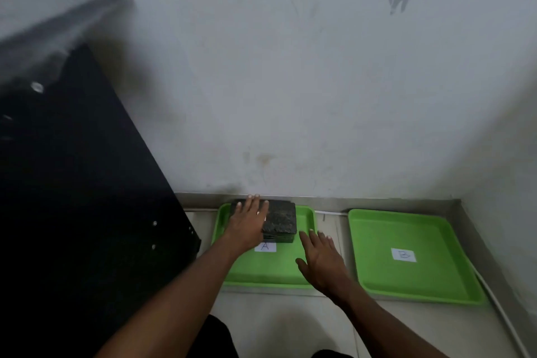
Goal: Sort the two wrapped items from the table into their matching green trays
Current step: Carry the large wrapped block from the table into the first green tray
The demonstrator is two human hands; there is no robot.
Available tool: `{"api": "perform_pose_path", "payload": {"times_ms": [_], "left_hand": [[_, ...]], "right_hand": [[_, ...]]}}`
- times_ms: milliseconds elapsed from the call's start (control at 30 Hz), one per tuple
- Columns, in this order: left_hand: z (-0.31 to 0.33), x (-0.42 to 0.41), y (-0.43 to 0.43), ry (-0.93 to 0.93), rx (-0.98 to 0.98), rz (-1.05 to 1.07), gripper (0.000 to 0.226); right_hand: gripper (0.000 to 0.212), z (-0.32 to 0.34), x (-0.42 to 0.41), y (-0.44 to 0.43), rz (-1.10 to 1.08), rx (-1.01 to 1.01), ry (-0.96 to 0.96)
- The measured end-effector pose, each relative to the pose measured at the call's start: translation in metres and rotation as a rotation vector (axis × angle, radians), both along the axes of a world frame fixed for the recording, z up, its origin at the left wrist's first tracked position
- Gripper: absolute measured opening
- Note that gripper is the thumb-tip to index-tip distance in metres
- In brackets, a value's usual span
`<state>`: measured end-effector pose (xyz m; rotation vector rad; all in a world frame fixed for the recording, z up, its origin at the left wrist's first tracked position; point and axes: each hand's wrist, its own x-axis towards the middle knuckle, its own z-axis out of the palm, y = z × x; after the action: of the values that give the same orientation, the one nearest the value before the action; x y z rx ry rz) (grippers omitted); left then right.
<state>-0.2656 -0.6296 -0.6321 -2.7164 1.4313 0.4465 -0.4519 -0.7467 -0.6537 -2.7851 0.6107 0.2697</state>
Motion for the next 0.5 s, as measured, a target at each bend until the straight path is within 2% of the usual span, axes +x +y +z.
{"api": "perform_pose_path", "payload": {"times_ms": [167, 500], "left_hand": [[0.100, -0.048, 0.020, 0.035, 0.030, 0.003, 0.082], [0.410, -0.127, 0.072, 0.058, -0.056, 0.038, 0.070]], "right_hand": [[0.065, 0.111, -0.029, 0.019, -0.023, -0.038, 0.011], [0.058, 0.440, -0.070, 0.048, -0.009, -0.048, -0.087]]}}
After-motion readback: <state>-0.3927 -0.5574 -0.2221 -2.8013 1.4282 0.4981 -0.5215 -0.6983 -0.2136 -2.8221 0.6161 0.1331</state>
